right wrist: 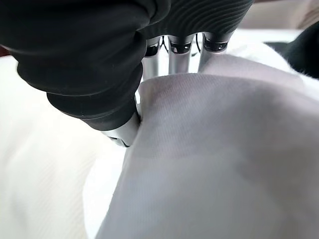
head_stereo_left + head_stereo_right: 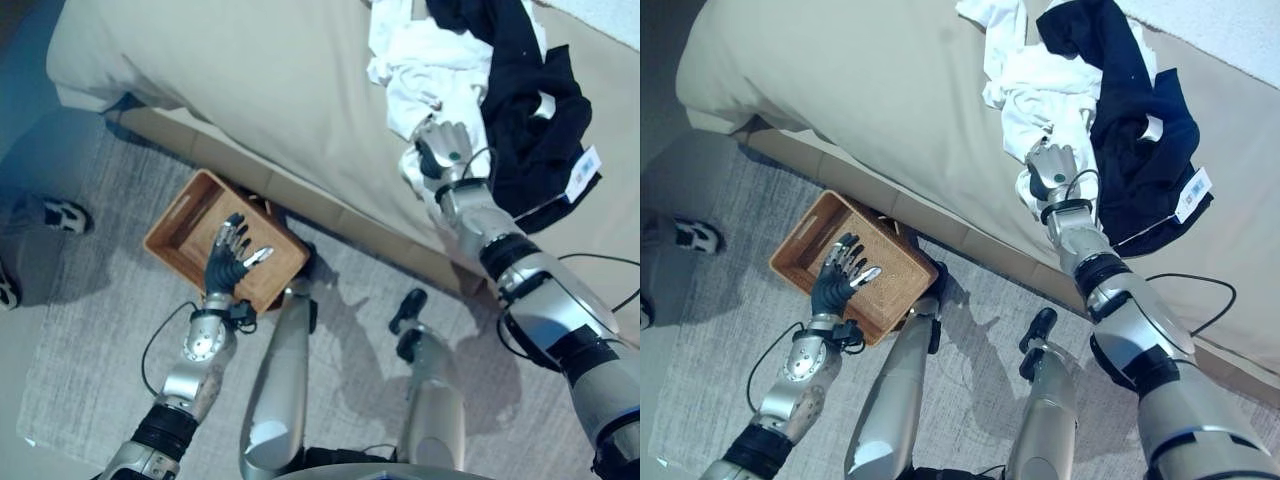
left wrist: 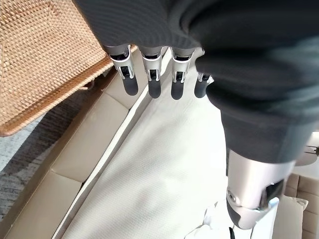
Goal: Pick up clothes into the bucket
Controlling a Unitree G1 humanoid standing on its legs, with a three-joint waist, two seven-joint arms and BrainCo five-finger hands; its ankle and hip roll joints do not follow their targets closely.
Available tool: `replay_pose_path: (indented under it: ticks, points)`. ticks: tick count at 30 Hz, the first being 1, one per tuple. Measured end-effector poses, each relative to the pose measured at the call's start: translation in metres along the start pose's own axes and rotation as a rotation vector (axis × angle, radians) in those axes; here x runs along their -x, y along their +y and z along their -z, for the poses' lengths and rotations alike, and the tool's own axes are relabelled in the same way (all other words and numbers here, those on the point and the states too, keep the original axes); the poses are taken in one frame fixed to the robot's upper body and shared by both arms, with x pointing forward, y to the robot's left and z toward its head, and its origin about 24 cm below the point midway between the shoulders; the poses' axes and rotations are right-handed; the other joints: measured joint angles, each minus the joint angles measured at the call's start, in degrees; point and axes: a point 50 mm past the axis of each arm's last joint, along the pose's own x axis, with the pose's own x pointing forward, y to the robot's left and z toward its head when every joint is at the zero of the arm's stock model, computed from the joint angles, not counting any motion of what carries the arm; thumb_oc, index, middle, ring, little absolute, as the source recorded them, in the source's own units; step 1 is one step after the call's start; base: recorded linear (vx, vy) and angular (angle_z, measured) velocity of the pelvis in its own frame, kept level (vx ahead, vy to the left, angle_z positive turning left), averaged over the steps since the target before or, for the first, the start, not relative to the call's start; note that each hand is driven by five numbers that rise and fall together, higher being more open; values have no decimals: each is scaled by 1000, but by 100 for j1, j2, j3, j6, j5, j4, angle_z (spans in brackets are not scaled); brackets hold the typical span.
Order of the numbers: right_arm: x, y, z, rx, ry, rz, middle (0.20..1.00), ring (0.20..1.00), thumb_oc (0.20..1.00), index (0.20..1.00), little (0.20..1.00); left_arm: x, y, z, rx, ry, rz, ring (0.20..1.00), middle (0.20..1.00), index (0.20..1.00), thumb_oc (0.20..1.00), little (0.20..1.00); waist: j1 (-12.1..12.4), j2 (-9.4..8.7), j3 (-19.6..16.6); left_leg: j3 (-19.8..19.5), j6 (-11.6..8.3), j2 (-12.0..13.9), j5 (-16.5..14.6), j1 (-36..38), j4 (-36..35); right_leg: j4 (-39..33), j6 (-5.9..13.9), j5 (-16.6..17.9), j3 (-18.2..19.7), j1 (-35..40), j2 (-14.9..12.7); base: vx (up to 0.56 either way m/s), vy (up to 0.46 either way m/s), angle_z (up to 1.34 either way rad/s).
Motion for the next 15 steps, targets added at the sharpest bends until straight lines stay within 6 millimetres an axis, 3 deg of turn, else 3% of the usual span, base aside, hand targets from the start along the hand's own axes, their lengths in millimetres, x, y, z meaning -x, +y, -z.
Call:
replay_pose_path:
  ticks: [5, 7, 10, 15]
  points:
    - [7, -21, 7, -229, 36, 142, 200, 200, 200, 200, 200, 0, -1, -1, -24, -8, 2, 1000, 1000, 1000, 1000, 1000, -100, -21, 10, 53, 7, 43, -4, 170, -11, -93, 18, 74, 16, 160, 42, 12, -4, -6]
    - [19, -26, 13, -374, 40, 198, 200, 200, 200, 200, 200, 0, 0, 0, -29, -8, 1, 1000, 1000, 1000, 1000, 1000, -145, -36, 10, 76, 23, 68, -15, 497, -99, -219, 15, 82, 17, 487, 79, 34, -32, -6]
    - [33, -27, 23, -466, 40, 236, 200, 200, 200, 200, 200, 1, 1, 0, -30, -8, -3, 1000, 1000, 1000, 1000, 1000, -188, -72, 6, 135, 46, 102, -33, 836, -219, -333, 5, 76, 29, 775, 100, 50, -29, -10]
    - [54, -23, 45, -833, 154, 286, 200, 200, 200, 200, 200, 1, 5, 5, -38, 13, -8, 1000, 1000, 1000, 1000, 1000, -246, -179, -39, 296, -11, 237, -81, 1610, -534, -682, -12, 108, -3, 1442, 170, 98, -37, -18]
